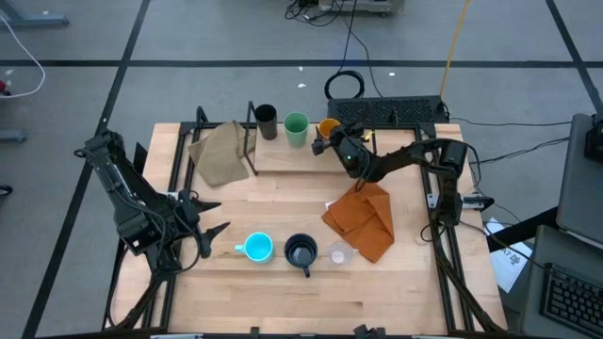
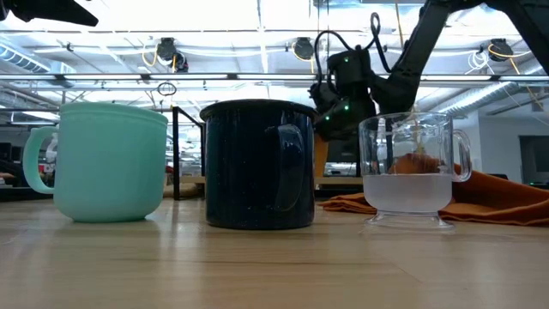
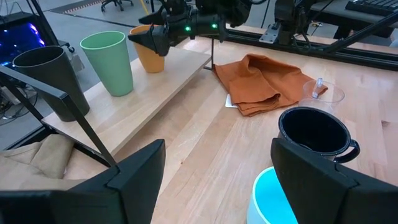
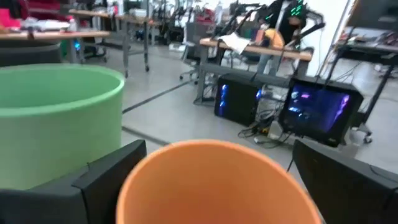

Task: Stack small to large cups/mugs on shelf
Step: Put the orange cup on the shelf, then put the dark blue mug on the shelf

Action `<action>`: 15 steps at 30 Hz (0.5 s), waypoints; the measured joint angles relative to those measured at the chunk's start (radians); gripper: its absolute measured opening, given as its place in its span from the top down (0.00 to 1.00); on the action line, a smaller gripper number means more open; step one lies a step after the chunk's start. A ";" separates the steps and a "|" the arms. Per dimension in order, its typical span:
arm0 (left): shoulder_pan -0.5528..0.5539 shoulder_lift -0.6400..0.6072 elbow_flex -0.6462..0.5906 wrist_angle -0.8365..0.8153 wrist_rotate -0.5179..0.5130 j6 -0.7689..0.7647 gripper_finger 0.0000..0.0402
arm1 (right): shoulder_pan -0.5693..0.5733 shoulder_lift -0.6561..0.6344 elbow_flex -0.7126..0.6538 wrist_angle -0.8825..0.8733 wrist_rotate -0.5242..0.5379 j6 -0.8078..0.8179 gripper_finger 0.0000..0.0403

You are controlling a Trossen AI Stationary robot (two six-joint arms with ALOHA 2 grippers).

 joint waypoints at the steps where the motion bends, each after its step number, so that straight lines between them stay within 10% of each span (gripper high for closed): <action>1: 0.000 0.000 0.000 0.000 0.000 -0.002 0.27 | 0.000 -0.001 0.000 0.017 0.001 -0.013 0.02; 15: 0.000 0.000 0.000 0.001 0.011 -0.007 0.27 | 0.002 -0.001 0.000 0.157 -0.009 -0.072 0.01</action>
